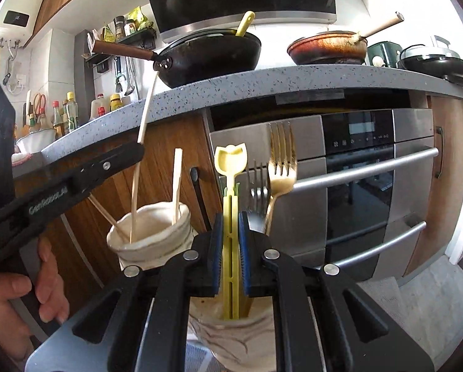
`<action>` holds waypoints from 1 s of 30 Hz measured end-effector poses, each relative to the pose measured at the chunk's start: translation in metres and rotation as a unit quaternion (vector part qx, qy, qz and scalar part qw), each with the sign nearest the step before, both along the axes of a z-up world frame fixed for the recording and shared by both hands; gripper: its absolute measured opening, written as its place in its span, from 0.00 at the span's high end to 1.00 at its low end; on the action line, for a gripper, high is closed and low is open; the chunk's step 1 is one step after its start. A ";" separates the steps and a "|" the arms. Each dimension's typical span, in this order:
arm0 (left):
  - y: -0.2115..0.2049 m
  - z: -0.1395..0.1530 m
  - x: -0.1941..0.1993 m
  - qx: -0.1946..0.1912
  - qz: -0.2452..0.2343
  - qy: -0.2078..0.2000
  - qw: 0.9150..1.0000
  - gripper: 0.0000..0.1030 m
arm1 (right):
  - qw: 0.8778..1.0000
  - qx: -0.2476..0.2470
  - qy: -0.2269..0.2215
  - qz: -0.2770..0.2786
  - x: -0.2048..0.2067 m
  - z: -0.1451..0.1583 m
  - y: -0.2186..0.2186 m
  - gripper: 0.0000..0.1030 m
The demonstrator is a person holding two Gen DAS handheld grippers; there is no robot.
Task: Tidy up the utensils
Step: 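Open the left tool over the larger pot while the right tool releases the yellow utensil into the smaller pot, then withdraw both open tools from the holder back over the table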
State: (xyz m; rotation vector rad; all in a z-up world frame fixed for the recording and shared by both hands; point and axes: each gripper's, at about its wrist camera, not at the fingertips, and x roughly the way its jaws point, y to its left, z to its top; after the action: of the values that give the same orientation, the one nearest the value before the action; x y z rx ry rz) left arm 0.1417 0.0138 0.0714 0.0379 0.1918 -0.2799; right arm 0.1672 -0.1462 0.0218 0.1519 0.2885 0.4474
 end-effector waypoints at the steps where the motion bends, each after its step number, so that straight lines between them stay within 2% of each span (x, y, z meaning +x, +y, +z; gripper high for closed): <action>1: -0.001 -0.001 -0.001 0.006 0.000 0.004 1.000 0.94 | 1.000 -0.002 0.007 0.001 0.000 0.000 -0.001 0.90; 7: -0.004 -0.004 -0.008 0.030 0.000 0.039 0.999 0.94 | 0.998 -0.039 0.055 0.005 -0.002 -0.001 0.001 0.90; 12: -0.009 -0.008 -0.004 0.032 -0.007 0.062 0.998 0.94 | 0.995 -0.054 0.088 0.006 0.003 -0.006 0.005 0.90; 19: -0.010 -0.009 -0.004 0.034 -0.006 0.072 0.997 0.94 | 0.993 -0.057 0.107 0.002 0.003 -0.007 0.003 0.90; 23: -0.009 -0.007 -0.005 0.030 -0.005 0.073 0.997 0.89 | 0.992 -0.058 0.109 0.002 0.004 -0.003 0.003 0.90; 24: -0.009 -0.006 -0.006 0.031 -0.005 0.073 0.997 0.89 | 0.992 -0.060 0.107 0.002 0.003 -0.002 0.003 0.89; 27: -0.008 -0.002 -0.009 0.028 -0.006 0.073 0.997 0.83 | 0.992 -0.060 0.106 -0.001 0.001 0.005 0.002 0.78; 30: -0.005 0.004 -0.015 0.024 -0.006 0.071 0.997 0.75 | 0.993 -0.060 0.105 -0.008 -0.006 0.013 -0.003 0.72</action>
State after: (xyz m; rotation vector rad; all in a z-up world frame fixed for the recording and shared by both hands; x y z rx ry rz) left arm 0.1272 0.0087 0.0753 0.0657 0.3401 -0.2893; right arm 0.1612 -0.1496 0.0350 0.0827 0.5188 0.3970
